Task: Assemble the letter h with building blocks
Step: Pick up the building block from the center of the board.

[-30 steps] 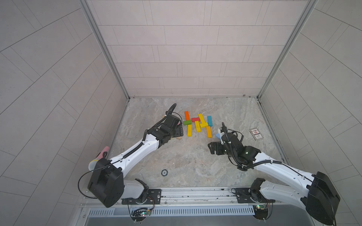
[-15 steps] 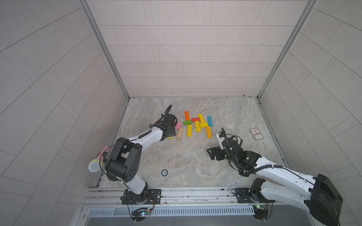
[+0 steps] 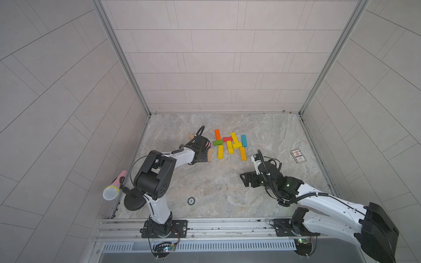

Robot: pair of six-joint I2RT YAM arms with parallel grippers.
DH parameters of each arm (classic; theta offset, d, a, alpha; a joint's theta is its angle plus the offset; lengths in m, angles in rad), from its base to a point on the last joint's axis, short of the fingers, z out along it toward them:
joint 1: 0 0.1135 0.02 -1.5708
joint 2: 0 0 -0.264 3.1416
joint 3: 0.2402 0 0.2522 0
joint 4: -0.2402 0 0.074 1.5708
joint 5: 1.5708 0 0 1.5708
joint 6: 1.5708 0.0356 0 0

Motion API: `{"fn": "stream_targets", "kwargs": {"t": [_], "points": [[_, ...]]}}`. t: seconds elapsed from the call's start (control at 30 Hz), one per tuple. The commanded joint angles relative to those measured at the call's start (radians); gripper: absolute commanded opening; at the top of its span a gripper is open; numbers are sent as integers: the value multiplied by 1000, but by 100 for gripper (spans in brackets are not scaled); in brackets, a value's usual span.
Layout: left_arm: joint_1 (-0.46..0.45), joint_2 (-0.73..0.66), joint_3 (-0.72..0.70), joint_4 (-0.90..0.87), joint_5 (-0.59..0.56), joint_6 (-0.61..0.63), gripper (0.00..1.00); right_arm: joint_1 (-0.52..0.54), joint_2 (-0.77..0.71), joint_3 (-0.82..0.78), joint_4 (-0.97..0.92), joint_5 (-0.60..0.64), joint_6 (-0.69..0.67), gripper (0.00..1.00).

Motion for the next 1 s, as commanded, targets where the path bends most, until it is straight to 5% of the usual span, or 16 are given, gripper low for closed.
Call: {"fn": "stream_targets", "kwargs": {"t": [0.0, 0.27, 0.67, 0.97], "points": [[-10, 15, 25, 5, -26, 38, 73, 6, -22, -6, -11, 24, 12, 98], [-19, 59, 50, -7, -54, 74, 58, 5, -37, -14, -16, 36, 15, 98], [-75, 8, 38, -30, -101, 85, 0, 6, -56, -34, -16, 52, 21, 98], [-227, -15, 27, -80, -120, 42, 0, 6, -72, -51, -11, 73, 23, 98]]}}
